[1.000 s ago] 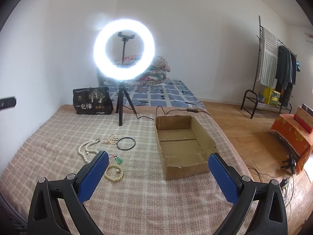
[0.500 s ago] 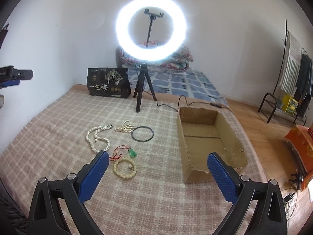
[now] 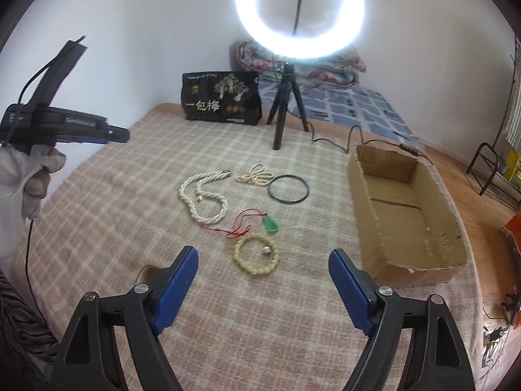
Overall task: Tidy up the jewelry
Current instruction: 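Move the left gripper to the pearl necklace while the right gripper approaches the brown watch, then close the left gripper on the pearl necklace while the right gripper grasps the brown watch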
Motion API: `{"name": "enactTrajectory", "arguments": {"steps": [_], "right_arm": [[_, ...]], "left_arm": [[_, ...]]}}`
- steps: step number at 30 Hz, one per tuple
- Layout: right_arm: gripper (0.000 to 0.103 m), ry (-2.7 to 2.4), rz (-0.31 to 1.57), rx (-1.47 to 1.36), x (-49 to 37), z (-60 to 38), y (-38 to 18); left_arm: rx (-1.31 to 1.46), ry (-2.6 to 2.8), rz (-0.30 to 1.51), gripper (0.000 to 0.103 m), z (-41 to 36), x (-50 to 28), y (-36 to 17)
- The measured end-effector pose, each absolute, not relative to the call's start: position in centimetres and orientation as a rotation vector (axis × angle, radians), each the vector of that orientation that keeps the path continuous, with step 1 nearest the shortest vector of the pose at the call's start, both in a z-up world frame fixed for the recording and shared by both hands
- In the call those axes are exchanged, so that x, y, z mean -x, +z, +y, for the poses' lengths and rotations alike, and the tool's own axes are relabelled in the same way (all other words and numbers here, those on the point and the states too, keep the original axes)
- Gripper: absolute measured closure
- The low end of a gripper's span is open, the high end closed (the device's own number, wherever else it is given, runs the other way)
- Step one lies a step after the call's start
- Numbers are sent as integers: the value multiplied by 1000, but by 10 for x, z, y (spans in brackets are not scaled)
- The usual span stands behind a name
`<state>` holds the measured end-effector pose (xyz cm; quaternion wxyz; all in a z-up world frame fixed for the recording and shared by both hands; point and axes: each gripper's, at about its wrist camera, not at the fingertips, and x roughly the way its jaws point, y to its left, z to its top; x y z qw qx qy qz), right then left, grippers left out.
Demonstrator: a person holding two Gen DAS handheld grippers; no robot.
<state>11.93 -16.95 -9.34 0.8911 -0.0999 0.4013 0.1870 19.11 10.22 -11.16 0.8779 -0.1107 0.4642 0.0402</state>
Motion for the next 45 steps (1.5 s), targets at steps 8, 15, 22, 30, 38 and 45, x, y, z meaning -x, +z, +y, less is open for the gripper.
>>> {"name": "enactTrajectory", "arguments": {"steps": [8,15,22,30,38,45], "right_arm": [[31,489,908,206,-119,-144,-113],[40,555,996,210,-117,-127,-138],[42,579,1030,221,-116,-120,-149],[42,572,1051,211,-121,-120,-152],[42,585,1067,197,-125,-118,-154],[44,617,1110,167,-129,-110,-163]], "left_arm": [[256,72,1051,53,92,-221,-140],[282,63,1126,60,87,-240,-168],[373,87,1207,66,95,-268,-196],[402,95,1269,66,88,-289,-220],[346,111,1280,70,77,-293,-228],[293,123,1249,79,66,-296,-232]]}}
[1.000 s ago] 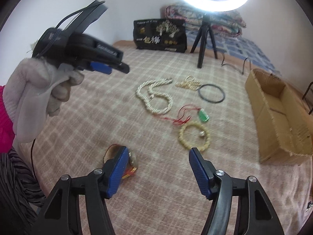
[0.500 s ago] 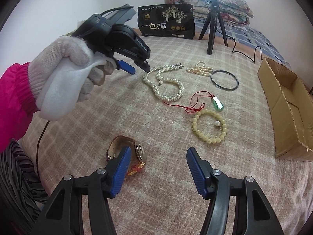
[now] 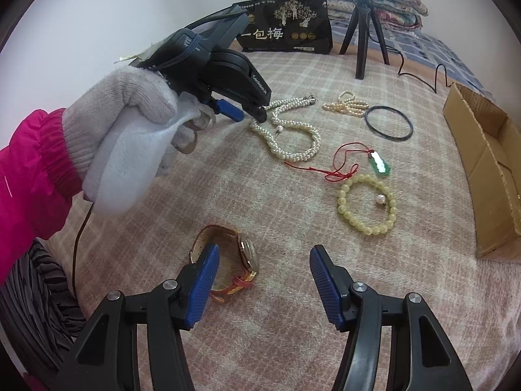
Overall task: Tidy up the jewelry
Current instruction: 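Close the left gripper on the pearl necklace while the right gripper grasps the brown watch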
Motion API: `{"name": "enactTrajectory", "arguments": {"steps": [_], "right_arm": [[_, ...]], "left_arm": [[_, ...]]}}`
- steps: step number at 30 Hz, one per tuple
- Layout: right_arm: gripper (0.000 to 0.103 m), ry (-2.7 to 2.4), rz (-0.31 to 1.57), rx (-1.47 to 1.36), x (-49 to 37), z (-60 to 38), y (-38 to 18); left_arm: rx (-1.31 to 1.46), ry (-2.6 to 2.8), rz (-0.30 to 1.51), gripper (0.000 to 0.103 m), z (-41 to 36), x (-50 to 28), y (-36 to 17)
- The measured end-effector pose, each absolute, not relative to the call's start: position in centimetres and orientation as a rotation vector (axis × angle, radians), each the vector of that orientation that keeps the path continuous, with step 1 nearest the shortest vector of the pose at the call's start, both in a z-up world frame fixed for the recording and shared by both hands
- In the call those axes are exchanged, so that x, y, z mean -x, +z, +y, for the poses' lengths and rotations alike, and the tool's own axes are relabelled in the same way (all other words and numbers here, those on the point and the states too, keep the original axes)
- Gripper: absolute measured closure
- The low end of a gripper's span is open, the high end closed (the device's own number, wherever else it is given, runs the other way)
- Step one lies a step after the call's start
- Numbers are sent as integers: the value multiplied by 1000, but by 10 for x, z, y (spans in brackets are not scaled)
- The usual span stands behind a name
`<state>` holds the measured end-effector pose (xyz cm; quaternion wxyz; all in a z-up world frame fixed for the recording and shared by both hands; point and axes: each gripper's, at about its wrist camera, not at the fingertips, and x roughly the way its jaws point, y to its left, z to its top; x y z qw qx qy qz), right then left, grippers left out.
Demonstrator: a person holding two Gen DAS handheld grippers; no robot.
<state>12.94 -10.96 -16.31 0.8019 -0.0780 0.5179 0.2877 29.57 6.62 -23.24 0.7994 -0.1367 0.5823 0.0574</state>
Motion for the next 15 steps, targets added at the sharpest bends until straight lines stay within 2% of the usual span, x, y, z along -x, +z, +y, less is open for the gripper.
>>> {"name": "enactTrajectory", "arguments": {"steps": [4,15], "right_arm": [[49,621,1124,196,-129,-102,-170],[59,596,1221,256,-130,-95,-197]], "left_arm": [[309,129,1236,94,71,-297,-232],[385,120,1214,97,94,-291,-227]]}}
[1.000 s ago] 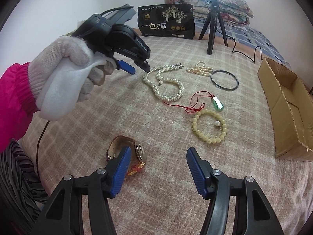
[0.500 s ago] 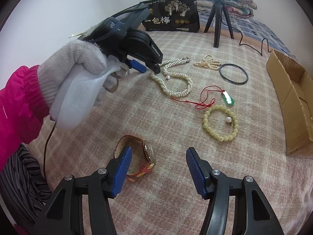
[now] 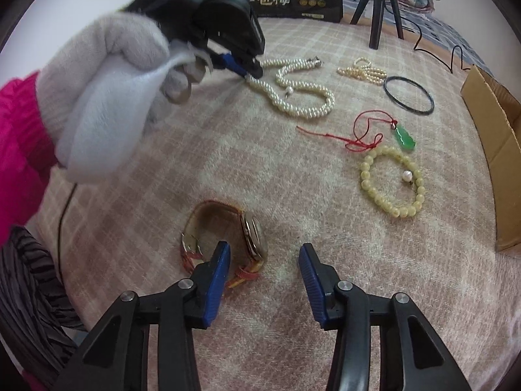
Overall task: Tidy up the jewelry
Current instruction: 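Close the left gripper on the pearl necklace while the right gripper grasps the brown watch, then lift and carry the pearl necklace in the left gripper while the right carries the watch to the box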
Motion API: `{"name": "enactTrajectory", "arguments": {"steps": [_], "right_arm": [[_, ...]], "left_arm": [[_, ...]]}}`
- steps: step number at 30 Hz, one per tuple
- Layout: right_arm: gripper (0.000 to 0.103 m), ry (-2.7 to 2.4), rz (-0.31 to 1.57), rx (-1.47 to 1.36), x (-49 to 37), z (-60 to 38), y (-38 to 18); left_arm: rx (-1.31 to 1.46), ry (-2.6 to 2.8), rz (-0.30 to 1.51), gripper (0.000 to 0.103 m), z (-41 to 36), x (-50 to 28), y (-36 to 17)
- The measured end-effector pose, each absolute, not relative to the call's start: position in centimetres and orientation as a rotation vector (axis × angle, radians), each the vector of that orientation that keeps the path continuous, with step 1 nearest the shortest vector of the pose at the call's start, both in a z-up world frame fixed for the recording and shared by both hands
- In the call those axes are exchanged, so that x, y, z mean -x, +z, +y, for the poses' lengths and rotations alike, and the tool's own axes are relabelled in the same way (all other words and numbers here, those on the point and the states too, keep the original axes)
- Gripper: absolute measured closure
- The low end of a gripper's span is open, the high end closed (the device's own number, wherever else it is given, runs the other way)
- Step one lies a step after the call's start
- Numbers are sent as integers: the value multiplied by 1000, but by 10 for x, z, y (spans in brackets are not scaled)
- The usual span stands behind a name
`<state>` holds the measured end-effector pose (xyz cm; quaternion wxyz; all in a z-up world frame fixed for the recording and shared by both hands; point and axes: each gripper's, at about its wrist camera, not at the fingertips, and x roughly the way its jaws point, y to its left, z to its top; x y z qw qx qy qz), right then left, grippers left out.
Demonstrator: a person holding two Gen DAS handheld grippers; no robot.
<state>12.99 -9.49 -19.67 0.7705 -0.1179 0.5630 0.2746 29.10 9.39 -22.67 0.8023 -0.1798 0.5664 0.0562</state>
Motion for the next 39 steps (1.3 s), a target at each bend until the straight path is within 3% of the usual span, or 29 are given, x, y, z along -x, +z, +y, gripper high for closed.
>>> {"name": "enactTrajectory", "arguments": {"steps": [3,5,8,39], "right_arm": [[63,591,1212,284,-129,-94,-198],[79,589,1199,299,-128,-94,-198],[90,607,1191,281,-126,-95,-197],[91,496,904,300,-115,-131,-116]], "left_arm": [[401,125,1203,97,96,-291,-222],[414,121,1187,97,98,-289,-216],[419,114,1147,97,100,-286,-201],[463,-75,859,97,80,-234,-67]]}}
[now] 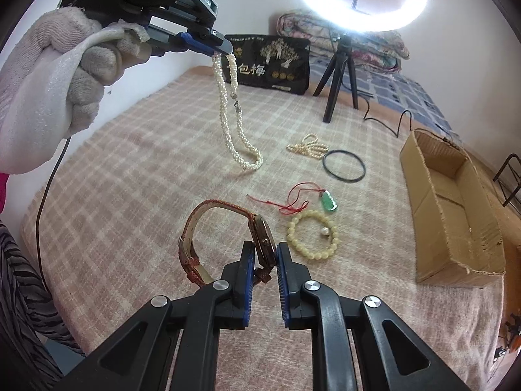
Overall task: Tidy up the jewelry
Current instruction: 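Lift and carry the pearl necklace in the left gripper while the right carries the watch to the box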
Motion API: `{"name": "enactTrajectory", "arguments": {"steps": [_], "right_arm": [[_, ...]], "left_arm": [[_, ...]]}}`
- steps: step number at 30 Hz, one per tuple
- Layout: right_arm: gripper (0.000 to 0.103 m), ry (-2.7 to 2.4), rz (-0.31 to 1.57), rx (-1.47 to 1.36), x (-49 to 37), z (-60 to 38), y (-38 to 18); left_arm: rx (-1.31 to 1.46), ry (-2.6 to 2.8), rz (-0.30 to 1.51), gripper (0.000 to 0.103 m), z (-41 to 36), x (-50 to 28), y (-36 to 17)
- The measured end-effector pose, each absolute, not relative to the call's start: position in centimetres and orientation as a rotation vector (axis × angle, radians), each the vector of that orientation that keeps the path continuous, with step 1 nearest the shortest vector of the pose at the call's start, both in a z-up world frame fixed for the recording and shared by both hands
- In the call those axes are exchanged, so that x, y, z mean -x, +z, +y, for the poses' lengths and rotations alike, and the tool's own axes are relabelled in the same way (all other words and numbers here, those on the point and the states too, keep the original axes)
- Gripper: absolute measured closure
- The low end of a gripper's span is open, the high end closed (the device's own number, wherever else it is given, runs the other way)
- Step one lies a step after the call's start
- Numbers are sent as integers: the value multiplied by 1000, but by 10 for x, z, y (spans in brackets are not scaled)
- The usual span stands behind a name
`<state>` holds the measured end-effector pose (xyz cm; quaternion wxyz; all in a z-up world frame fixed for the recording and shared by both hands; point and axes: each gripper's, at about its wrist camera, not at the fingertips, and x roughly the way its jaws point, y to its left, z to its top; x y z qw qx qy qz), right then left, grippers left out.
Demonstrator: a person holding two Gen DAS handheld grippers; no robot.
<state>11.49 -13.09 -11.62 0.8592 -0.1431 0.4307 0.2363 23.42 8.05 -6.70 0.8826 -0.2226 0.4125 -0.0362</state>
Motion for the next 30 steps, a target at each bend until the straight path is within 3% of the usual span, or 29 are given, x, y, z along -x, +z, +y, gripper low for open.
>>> {"name": "enactTrajectory", "arguments": {"steps": [30], "right_arm": [[91,216,766,151,-164,-255,-51]], "left_arm": [[422,-332,710,97,-32,-252,34]]}}
